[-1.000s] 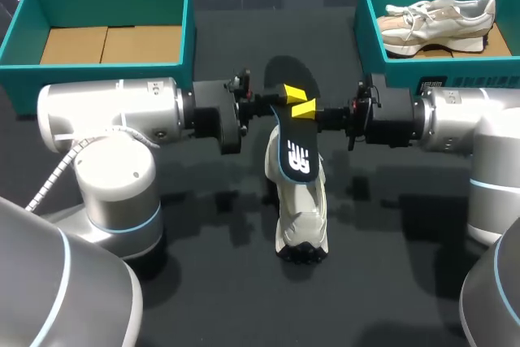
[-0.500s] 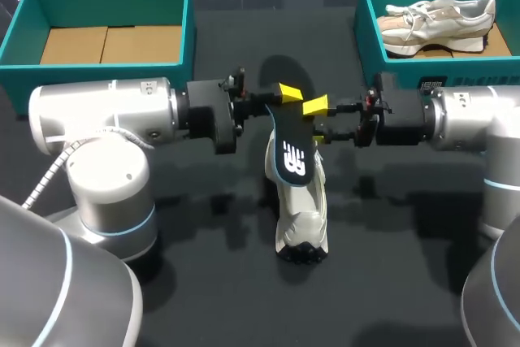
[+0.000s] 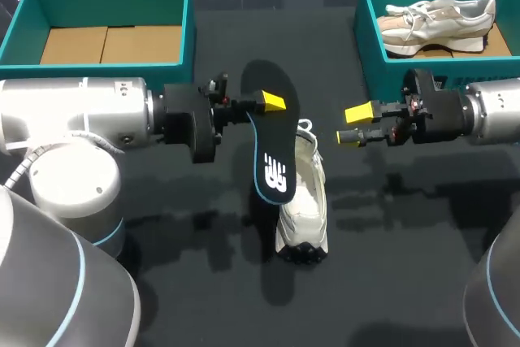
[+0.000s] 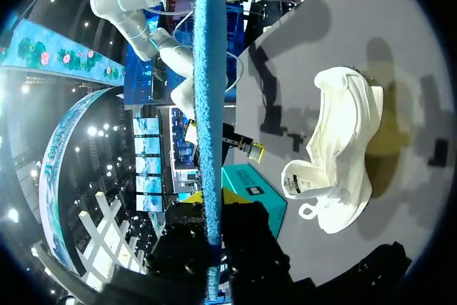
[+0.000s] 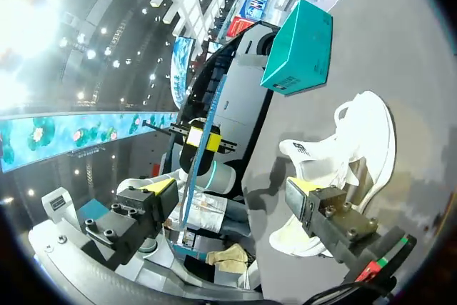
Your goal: Take the shoe out of the shoebox, open the shoe tongue, remove and reinsert the insole, then place the shoe into the shoebox
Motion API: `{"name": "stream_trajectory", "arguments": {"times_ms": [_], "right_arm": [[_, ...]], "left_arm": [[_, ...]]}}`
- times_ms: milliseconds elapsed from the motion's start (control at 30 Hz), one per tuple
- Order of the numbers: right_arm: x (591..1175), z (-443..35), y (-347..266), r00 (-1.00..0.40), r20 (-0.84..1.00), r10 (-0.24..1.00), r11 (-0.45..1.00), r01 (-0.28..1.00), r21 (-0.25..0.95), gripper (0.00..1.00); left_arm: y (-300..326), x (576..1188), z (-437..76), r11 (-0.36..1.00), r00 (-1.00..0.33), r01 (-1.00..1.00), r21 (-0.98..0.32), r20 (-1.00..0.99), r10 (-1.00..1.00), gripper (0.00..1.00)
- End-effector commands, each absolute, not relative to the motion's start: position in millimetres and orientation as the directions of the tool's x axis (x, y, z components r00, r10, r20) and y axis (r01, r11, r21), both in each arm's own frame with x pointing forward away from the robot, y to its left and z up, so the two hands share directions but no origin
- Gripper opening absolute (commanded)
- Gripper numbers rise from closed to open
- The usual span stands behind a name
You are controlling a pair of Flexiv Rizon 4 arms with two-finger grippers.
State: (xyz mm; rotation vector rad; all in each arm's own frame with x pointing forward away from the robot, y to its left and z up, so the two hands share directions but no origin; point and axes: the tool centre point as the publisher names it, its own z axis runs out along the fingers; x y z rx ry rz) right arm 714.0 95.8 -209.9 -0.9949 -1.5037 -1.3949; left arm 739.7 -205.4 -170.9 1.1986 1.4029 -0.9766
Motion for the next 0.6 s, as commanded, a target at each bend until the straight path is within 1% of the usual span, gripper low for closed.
{"name": "stream_trajectory", "arguments": {"times_ms": [33,300,500,600], "right_arm": [[712,-209,94,-0.337,0.942,0.014,0.068,0.940,0.335,1.00],[712,-209,94,-0.337,0.942,0.014,0.068,0.940,0.335,1.00],[710,-225,68,-0.475,0.878,0.060,0.174,0.871,0.459,1.00],[710,-230,57,-0.520,0.852,0.063,0.211,0.841,0.497,1.00]], "left_arm": [[-193,730,-167,0.183,-0.005,0.983,0.028,-0.984,0.177,0.00],[-194,727,-164,0.183,-0.015,0.983,0.019,-0.983,0.183,0.00],[-188,718,-157,0.177,-0.077,0.983,-0.042,-0.976,0.201,0.00],[-184,711,-154,0.180,-0.075,0.983,-0.038,-0.975,0.208,0.00]]}}
